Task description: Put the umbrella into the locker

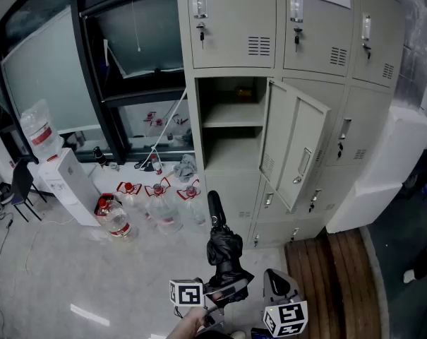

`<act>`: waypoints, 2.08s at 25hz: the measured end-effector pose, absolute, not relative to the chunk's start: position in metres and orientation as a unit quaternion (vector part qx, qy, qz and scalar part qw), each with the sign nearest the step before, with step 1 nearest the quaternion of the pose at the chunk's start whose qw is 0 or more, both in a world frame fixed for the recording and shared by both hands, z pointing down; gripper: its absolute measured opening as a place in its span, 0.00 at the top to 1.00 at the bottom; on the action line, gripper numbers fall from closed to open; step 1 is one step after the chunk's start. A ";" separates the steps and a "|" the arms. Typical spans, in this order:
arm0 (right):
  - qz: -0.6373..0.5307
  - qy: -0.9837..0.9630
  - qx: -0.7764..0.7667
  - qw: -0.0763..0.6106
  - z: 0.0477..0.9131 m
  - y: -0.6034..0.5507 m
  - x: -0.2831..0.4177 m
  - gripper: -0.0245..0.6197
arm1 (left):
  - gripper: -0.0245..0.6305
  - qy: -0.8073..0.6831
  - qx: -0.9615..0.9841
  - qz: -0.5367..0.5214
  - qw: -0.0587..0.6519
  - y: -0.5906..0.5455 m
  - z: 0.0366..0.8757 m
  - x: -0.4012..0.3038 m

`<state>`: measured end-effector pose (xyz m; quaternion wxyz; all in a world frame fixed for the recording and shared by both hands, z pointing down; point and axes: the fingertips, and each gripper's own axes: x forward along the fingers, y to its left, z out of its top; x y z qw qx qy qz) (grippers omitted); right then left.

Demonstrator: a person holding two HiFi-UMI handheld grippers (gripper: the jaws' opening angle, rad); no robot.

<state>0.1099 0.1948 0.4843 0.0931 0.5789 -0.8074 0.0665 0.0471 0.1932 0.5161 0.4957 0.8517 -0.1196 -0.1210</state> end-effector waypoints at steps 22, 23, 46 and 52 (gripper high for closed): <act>0.065 -0.818 0.566 0.081 0.479 0.182 0.125 0.96 | 0.54 -0.126 0.847 -0.100 0.507 0.188 0.519 0.064; 0.066 -0.818 0.565 0.082 0.480 0.174 0.124 0.96 | 0.54 -0.127 0.847 -0.098 0.506 0.181 0.520 0.063; 0.062 -0.787 0.599 0.131 0.488 -0.123 0.111 0.96 | 0.54 -0.057 0.842 -0.086 0.530 -0.108 0.517 0.069; 0.056 -0.775 0.615 0.136 0.488 -0.150 0.108 0.96 | 0.54 -0.038 0.839 -0.084 0.536 -0.138 0.518 0.068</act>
